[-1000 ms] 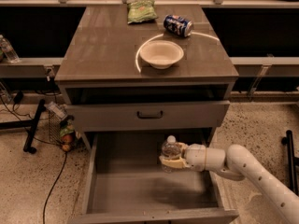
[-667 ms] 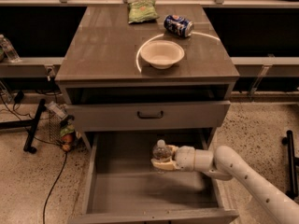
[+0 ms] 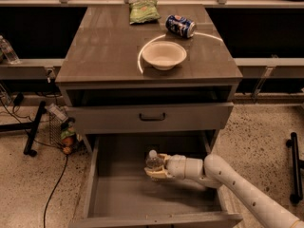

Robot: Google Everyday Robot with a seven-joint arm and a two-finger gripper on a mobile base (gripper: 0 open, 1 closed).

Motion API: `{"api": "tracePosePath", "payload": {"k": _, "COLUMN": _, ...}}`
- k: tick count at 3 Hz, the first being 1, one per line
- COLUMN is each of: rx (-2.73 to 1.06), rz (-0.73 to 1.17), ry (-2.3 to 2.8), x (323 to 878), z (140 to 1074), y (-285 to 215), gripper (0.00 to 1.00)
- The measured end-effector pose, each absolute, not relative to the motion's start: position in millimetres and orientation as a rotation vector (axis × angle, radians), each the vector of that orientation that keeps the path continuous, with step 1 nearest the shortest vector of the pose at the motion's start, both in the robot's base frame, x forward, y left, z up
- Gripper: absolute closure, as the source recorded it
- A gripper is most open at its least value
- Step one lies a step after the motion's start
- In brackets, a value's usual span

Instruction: Place water bottle into middle drawer

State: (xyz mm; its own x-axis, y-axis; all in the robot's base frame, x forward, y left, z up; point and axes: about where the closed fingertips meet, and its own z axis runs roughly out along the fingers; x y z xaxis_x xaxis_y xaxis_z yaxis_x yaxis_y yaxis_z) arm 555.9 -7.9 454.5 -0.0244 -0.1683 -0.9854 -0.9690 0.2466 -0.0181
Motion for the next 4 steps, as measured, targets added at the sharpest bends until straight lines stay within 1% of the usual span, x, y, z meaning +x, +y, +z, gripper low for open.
{"api": "tracePosePath", "payload": {"k": 1, "rx": -1.158, "rz": 0.933, "ry": 1.438, "x": 555.0, "z": 442.2, "y": -6.4, "gripper": 0.67}}
{"api": "tracePosePath", "payload": {"k": 3, "rx": -1.150, "rz": 0.925, "ry": 1.457, "x": 553.6, "z": 431.9, "y": -15.2, "gripper": 0.22}}
{"api": "tracePosePath", "payload": {"k": 4, "rx": -1.142, "rz": 0.916, "ry": 1.470, "x": 554.0, "z": 429.8, "y": -22.0, "gripper": 0.00}}
